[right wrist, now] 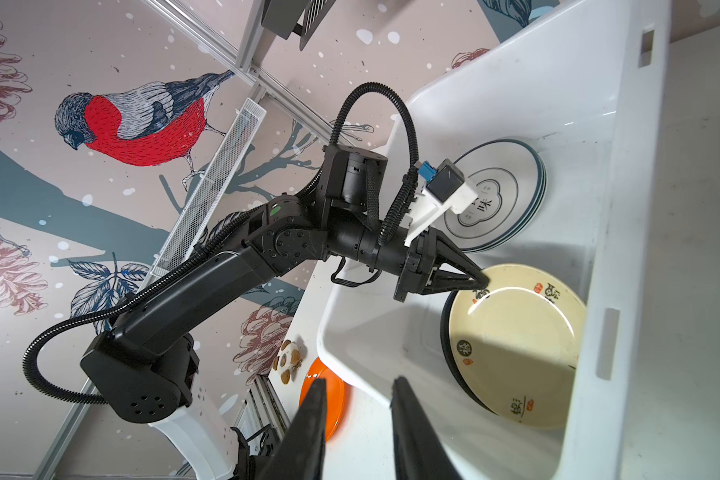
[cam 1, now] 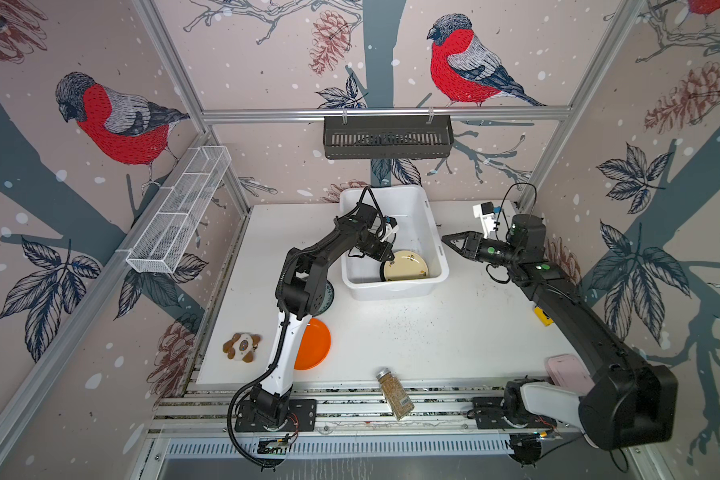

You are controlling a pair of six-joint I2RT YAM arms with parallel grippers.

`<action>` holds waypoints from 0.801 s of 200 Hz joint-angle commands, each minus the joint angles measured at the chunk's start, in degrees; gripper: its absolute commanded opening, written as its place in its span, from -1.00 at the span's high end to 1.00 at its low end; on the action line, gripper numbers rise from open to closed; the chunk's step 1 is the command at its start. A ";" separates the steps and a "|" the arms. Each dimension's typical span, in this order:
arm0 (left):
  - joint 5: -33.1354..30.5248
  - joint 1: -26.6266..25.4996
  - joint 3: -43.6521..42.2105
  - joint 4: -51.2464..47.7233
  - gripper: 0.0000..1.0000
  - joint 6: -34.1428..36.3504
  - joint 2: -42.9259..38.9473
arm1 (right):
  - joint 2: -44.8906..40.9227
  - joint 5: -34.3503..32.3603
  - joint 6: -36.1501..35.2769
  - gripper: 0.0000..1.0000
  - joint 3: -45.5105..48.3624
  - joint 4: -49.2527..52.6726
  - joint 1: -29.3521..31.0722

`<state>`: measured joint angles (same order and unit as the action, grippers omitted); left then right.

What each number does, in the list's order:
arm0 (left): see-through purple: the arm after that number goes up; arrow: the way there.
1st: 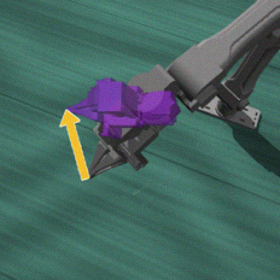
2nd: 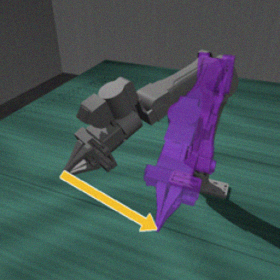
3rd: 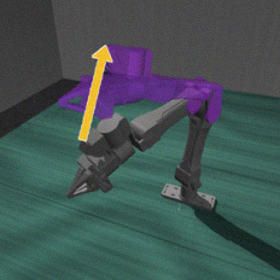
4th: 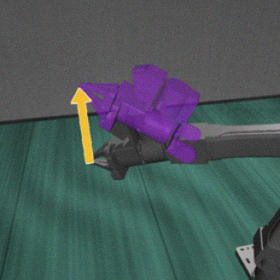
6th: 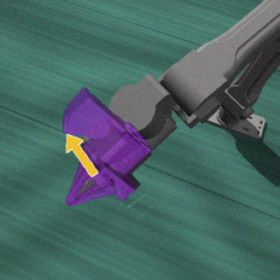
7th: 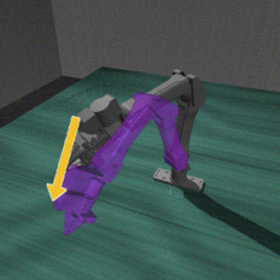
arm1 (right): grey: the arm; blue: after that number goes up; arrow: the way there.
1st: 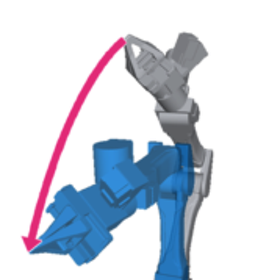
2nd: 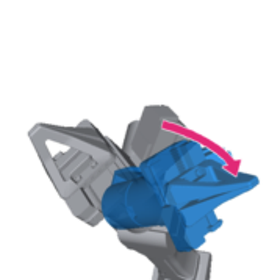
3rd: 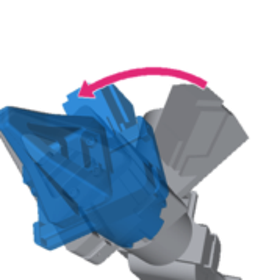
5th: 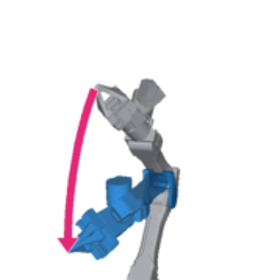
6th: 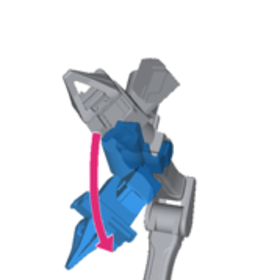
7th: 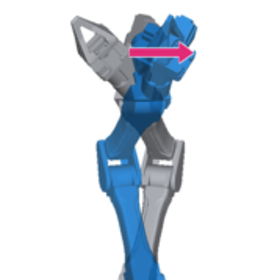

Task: Place the plates into the plastic bin on the countertop
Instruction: 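Lower the cream plate onto the black plate in the bin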

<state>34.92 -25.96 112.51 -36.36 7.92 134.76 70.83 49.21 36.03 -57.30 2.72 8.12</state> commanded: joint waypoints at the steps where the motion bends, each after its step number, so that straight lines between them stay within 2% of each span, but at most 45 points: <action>1: -0.07 -0.14 0.51 -1.16 1.00 1.83 0.52 | 0.06 0.45 0.33 0.42 0.16 -2.10 -0.03; 27: -0.33 -0.14 0.67 -1.34 0.97 2.13 0.85 | 0.01 0.36 0.49 0.42 0.43 -2.36 0.00; 103: -1.72 -0.15 0.78 -1.38 0.69 2.27 1.21 | 0.01 0.28 1.07 0.42 0.96 -3.07 0.05; 160: -2.51 -0.09 1.13 -1.19 0.62 1.96 1.25 | -0.07 0.27 1.16 0.42 1.14 -3.16 0.04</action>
<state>32.25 -26.00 113.06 -36.80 9.23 135.96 70.89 49.21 37.30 -56.23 2.00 8.19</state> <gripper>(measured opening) 0.184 0.289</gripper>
